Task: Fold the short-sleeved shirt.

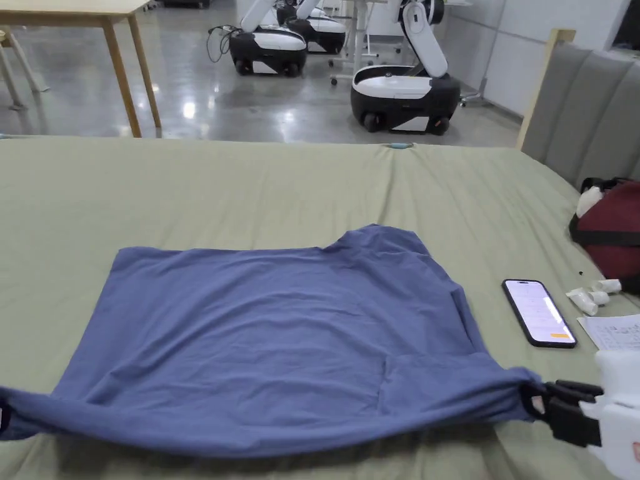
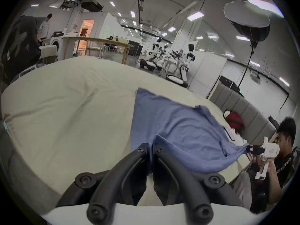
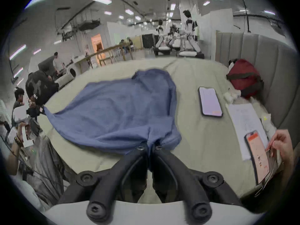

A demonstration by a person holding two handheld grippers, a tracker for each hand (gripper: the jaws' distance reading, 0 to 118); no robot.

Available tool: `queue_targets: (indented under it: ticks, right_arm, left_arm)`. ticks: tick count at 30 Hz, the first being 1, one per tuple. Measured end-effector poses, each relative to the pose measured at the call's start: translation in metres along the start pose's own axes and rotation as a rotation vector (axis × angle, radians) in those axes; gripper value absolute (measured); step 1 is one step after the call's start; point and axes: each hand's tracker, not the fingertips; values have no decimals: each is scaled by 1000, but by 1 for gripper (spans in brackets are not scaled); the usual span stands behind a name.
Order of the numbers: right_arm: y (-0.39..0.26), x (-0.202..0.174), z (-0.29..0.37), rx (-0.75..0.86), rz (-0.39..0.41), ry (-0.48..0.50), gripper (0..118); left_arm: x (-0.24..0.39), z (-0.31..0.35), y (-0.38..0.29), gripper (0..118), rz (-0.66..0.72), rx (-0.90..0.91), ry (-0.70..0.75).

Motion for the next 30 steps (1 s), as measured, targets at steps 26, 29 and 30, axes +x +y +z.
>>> queue_targets:
  ticks: [26, 29, 30]
  right_arm:
    - [75, 22, -173, -220, 33, -191, 60]
    - [66, 13, -105, -70, 2, -77, 116]
    - [62, 8, -80, -33, -9, -61, 116]
  left_arm:
    - [-7, -169, 41, 85, -127, -232, 146]
    - [-2, -121, 46, 117, -82, -105, 39]
    - [0, -105, 40, 118, -72, -110, 48]
